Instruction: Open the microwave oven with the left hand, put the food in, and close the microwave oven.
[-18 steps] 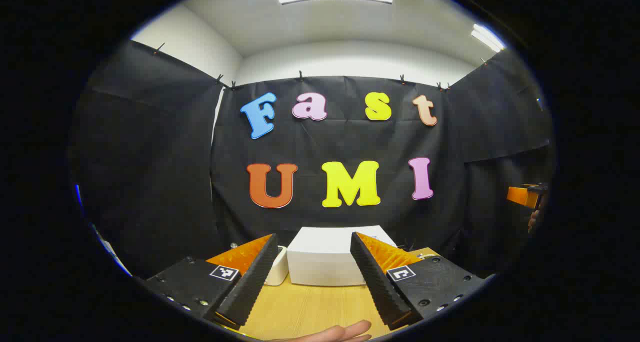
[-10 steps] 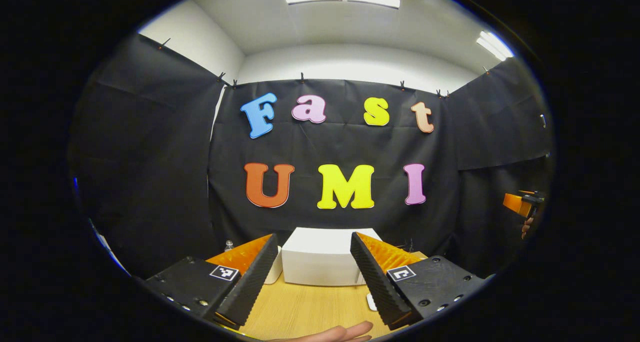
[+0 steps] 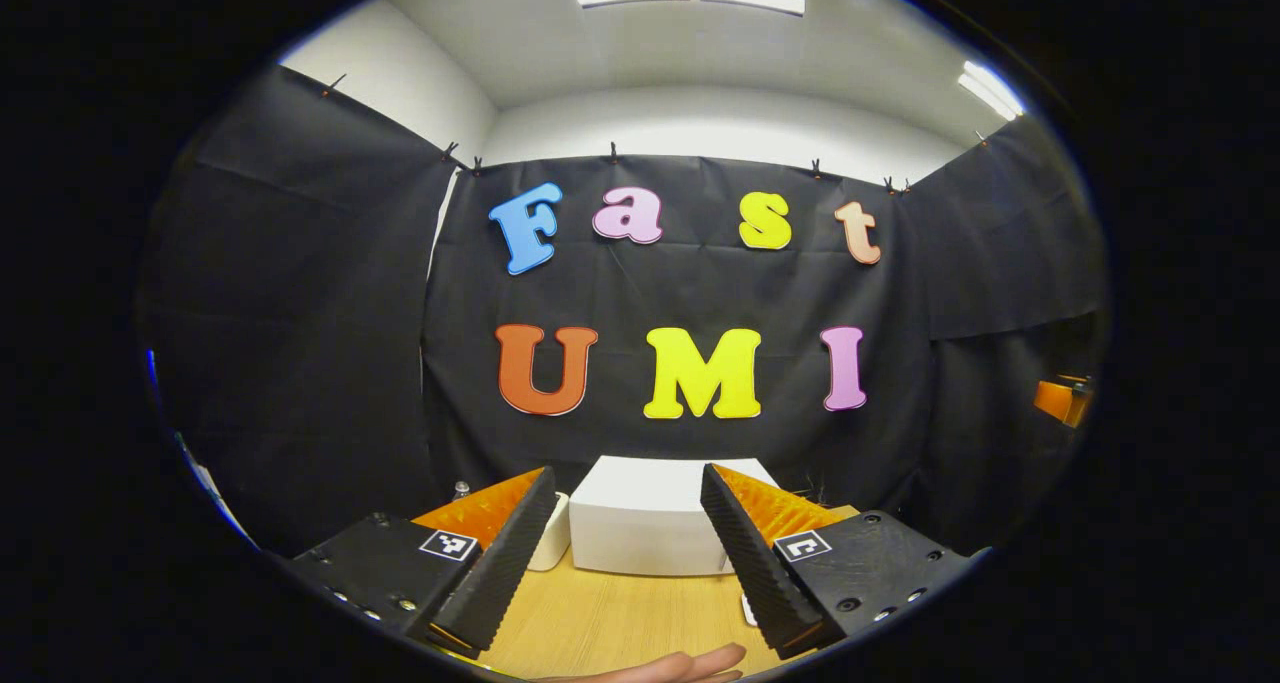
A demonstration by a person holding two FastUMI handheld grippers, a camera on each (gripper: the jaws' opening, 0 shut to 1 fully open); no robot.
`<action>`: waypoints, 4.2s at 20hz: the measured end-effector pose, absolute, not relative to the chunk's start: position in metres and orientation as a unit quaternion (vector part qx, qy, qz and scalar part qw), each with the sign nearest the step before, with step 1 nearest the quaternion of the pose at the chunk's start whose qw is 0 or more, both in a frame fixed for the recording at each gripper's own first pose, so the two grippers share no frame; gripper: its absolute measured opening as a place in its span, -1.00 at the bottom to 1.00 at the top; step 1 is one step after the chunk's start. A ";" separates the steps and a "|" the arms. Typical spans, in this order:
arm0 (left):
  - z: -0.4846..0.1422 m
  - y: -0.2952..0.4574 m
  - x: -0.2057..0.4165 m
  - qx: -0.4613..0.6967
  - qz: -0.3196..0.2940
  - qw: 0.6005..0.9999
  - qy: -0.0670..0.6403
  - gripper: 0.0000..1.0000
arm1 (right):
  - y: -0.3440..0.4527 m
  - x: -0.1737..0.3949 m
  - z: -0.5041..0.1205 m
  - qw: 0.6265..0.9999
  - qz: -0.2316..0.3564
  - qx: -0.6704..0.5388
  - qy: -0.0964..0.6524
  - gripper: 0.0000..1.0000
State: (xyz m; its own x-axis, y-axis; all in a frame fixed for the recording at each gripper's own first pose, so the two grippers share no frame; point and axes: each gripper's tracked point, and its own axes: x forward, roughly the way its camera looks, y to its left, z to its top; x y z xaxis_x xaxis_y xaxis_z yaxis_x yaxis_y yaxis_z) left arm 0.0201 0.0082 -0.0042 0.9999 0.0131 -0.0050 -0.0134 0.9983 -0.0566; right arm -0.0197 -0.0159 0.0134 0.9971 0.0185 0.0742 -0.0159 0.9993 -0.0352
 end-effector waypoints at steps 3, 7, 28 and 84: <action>-0.012 -0.001 0.045 -0.039 0.002 0.999 0.003 0.84 | -0.017 -0.016 0.014 0.999 0.012 -0.016 -0.042 0.99; -0.030 -0.027 0.086 -0.037 -0.020 0.999 -0.004 0.84 | -0.027 -0.013 0.012 0.999 0.001 -0.016 -0.049 0.99; -0.323 -0.188 0.271 -0.031 -0.068 0.990 0.117 0.84 | -0.057 -0.010 -0.014 0.999 0.004 -0.020 -0.044 0.99; -0.361 -0.018 0.087 -0.031 -0.128 0.984 0.122 -0.90 | 0.060 -0.020 -0.121 0.990 0.093 -0.108 0.014 1.00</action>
